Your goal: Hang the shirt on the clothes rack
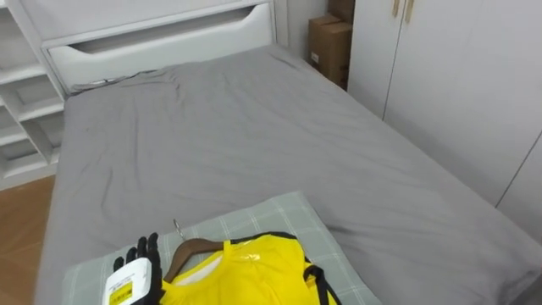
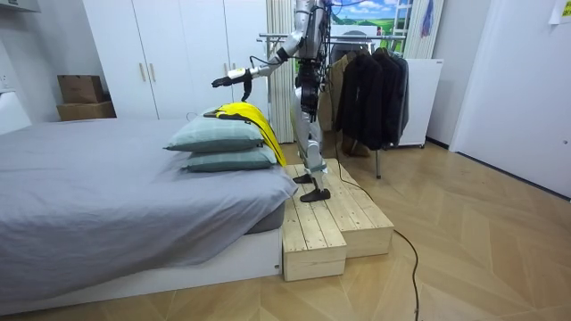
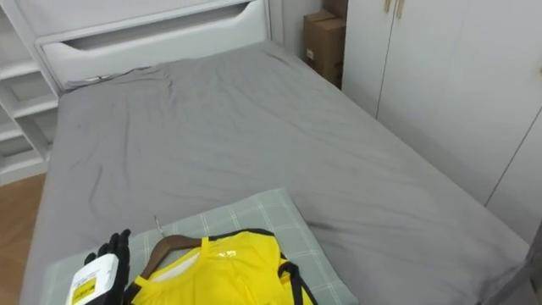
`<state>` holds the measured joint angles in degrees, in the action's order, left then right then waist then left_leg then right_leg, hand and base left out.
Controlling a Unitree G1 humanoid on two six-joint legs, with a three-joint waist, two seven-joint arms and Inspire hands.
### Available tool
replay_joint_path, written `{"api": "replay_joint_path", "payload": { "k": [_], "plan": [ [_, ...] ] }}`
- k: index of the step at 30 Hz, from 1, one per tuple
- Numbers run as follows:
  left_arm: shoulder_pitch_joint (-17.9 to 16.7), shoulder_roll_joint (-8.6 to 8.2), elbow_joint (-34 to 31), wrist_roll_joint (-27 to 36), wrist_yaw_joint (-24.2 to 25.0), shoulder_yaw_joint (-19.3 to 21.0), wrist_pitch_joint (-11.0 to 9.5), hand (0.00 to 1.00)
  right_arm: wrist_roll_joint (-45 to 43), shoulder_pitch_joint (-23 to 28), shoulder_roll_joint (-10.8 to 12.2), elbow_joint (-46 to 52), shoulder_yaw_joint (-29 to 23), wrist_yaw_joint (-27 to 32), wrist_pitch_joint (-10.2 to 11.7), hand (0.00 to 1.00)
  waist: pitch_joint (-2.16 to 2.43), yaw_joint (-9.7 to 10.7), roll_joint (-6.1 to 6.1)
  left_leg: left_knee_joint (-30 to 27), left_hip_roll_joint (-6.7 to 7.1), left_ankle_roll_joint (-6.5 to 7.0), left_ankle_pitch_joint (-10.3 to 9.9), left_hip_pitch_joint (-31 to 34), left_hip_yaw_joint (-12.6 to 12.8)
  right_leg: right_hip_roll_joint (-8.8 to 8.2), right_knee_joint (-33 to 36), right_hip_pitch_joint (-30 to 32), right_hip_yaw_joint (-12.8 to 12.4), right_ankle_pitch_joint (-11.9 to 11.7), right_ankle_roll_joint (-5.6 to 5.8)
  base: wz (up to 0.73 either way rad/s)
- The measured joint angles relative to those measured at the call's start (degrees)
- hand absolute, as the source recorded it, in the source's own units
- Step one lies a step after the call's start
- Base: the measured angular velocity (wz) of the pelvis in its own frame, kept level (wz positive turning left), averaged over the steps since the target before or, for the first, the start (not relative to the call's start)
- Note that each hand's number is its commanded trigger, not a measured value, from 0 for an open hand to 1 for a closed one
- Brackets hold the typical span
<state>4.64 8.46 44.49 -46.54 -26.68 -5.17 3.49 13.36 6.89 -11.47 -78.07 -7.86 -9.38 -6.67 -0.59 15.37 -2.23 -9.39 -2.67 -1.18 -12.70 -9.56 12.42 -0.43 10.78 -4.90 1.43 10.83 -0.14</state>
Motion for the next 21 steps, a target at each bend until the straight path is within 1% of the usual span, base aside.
{"api": "replay_joint_path", "payload": {
  "k": [3, 6, 7, 10, 12, 13, 14, 16, 17, 18, 19, 21],
  "plan": [
    [0.02, -0.12, 0.52, 0.00, 0.00, 0.64, 0.03, 0.00, -0.27, -0.05, 0.01, 0.00, -0.03, 0.03, -0.53, 0.00, 0.05, -0.01, 0.09, 0.00, 0.00, 0.00, 0.00, 0.01, 0.00, 0.01, -0.03, 0.03, 0.00, 0.01, 0.00, 0.00],
    [0.04, -0.12, 1.19, 1.07, 0.00, 0.66, 0.13, 0.00, -0.92, 0.02, 0.01, 0.05, 0.50, 0.04, -0.94, 0.00, 0.11, -0.13, 0.47, 0.00, 0.00, 0.00, 0.00, 0.01, 0.03, 0.12, -0.01, 0.10, -0.45, 0.01, 0.00, 0.00],
    [0.06, -0.13, 1.85, 1.81, 0.00, 0.66, 0.13, 0.00, -1.51, 0.04, 0.07, 0.07, 0.47, 0.03, -0.93, 0.00, 0.08, -0.10, 0.77, 0.01, 0.00, 0.00, 0.00, 0.00, 0.03, 0.15, -0.01, 0.10, -0.61, 0.01, 0.00, -0.03],
    [0.06, -0.14, 3.86, 2.11, 0.00, 0.67, 0.14, 0.00, -2.90, 0.17, 0.19, 0.26, 0.51, -0.01, -0.97, 0.00, 0.16, -0.07, 1.20, 0.06, -0.01, 0.00, 0.00, 0.02, 0.04, 0.22, -0.05, 0.11, -0.91, 0.01, 0.00, -0.01],
    [0.17, -0.21, 5.00, 2.10, -0.01, 0.66, 0.15, 0.00, -2.95, 0.36, 0.39, 0.34, 1.26, 0.01, -1.11, 0.00, 0.43, -0.14, 1.90, 0.10, -0.04, 0.00, 0.00, 0.17, 0.04, 0.29, -0.11, 0.25, -0.97, 0.01, 0.00, 0.00],
    [0.19, -0.22, 5.28, 2.07, -0.01, 0.66, 0.20, 0.00, -2.98, 0.38, 0.39, 0.38, 1.83, 0.03, -1.19, 0.00, 0.54, -0.14, 1.93, 0.10, -0.06, 0.00, 0.00, 0.29, 0.04, 0.32, -0.10, 0.37, -1.09, 0.01, 0.00, -0.03],
    [0.47, -0.22, 6.37, 2.02, -0.09, 0.66, 0.20, 0.00, -3.07, 0.66, 0.39, 0.43, 2.22, 0.04, -1.66, 0.00, 0.70, -0.21, 2.22, 0.18, -0.06, 0.00, 0.00, 0.65, 0.14, 0.37, -0.02, 0.88, -1.27, 0.01, 0.00, -0.04],
    [0.85, -0.19, 8.27, 2.06, -0.08, 0.76, 0.32, 0.00, -3.81, 0.58, 0.42, 0.33, 2.19, 0.09, -2.21, 0.00, 0.66, -0.25, 2.64, 0.23, -0.09, 0.00, 0.00, 0.93, 0.07, 0.44, 0.14, 1.28, -1.44, 0.00, -0.02, -0.04],
    [0.85, -0.19, 9.19, 2.07, -0.08, 0.76, 0.38, 0.00, -4.18, 0.83, 0.42, 0.17, 2.21, 0.25, -2.23, 0.00, 0.81, -0.15, 2.87, 0.23, -0.15, 0.00, 0.00, 1.11, 0.11, 0.50, 0.29, 1.57, -1.50, 0.00, -0.02, -0.03],
    [0.86, -0.19, 9.44, 2.07, -0.08, 0.77, 0.41, 0.00, -4.38, 0.88, 0.42, 0.19, 2.21, 0.38, -2.24, 0.00, 0.86, -0.17, 2.95, 0.23, -0.16, 0.00, 0.00, 1.23, 0.12, 0.52, 0.53, 1.85, -1.56, 0.00, -0.02, 0.00],
    [0.86, -0.20, 9.55, 2.07, -0.08, 0.80, 0.56, 0.00, -4.80, 0.83, 0.42, 0.19, 2.20, 0.56, -2.28, 0.00, 0.73, -0.20, 3.05, 0.23, -0.17, 0.00, 0.00, 1.35, 0.12, 0.54, 0.95, 2.14, -1.68, 0.00, -0.02, 0.00],
    [0.90, -0.18, 9.57, 2.52, -0.09, 0.81, 0.78, 0.00, -4.85, 0.84, 0.42, 0.22, 2.66, 1.07, -2.93, 0.00, 0.74, -0.40, 3.06, 0.23, -0.22, 0.00, 0.00, 1.71, 0.76, 0.62, 1.47, 2.94, -2.13, 0.00, -0.02, -0.10]
  ]
}}
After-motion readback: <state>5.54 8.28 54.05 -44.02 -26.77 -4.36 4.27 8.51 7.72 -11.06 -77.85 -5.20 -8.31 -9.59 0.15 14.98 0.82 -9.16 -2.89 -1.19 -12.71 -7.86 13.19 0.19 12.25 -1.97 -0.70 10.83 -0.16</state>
